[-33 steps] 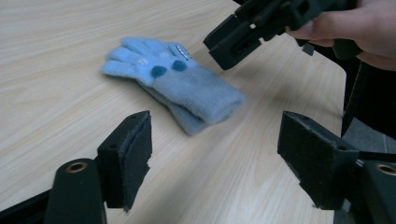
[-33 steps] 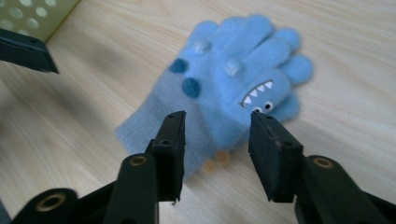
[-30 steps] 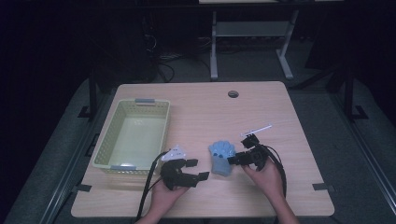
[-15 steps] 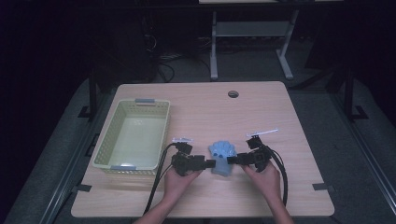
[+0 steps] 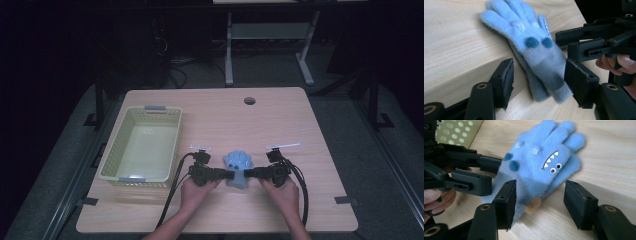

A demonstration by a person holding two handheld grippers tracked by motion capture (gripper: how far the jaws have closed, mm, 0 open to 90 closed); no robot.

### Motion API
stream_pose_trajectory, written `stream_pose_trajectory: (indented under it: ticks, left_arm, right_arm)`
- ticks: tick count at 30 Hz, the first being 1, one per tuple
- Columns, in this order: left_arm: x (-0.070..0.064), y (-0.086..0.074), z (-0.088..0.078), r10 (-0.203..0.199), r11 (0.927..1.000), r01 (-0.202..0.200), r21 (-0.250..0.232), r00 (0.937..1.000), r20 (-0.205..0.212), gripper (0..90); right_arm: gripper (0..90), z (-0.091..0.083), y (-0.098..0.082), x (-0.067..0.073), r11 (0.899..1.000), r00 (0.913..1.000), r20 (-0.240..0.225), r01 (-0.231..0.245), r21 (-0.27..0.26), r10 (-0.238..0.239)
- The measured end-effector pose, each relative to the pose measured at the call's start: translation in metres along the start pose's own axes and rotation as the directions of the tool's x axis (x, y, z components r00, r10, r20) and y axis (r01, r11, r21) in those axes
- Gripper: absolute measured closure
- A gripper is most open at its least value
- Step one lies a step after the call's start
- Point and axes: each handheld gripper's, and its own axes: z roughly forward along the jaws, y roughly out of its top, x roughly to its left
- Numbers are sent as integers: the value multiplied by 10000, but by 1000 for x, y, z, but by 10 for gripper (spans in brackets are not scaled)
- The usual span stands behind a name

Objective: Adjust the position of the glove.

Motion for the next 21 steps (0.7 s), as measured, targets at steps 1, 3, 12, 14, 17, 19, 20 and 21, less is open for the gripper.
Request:
stream_pose_trajectory:
  ticks: [1, 3, 12, 14, 17, 19, 20, 21]
  left_arm:
    - [0, 0, 0, 7, 10000, -7, 39, 10000, 29, 434]
    - [1, 0, 1, -27, 10000, 27, 71, 10000, 88, 442]
    - [-1, -2, 4, 30, 9994, -45, 353, 9991, 431, 477]
    - [-1, -2, 4, 0, 9993, -17, 368, 9989, 462, 501]
    - [0, -2, 5, 61, 9989, -82, 469, 9989, 460, 554]
    - [-1, -3, 7, 114, 9987, -137, 498, 9989, 456, 580]
    - [0, -3, 7, 161, 9985, -185, 519, 9988, 467, 589]
    - [0, -3, 7, 162, 9982, -189, 571, 9987, 479, 597]
  right_arm:
    - [440, 1, 0, 0, 10000, 10000, -3, -36, 22, 36]
    - [443, 2, 0, 0, 10000, 10000, 18, -49, 42, 48]
    - [551, 9, -4, 4, 9997, 9998, -46, -216, -109, 215]
    - [561, 10, -4, 5, 9996, 9996, -60, -273, -113, 272]
    - [578, 11, -5, 4, 9992, 9993, -115, -359, -186, 357]
    - [589, 13, -6, 6, 9986, 9989, -158, -448, -279, 444]
    - [592, 13, -6, 6, 9988, 9991, -136, -406, -276, 402]
    - [595, 14, -6, 6, 9988, 9991, -125, -413, -270, 410]
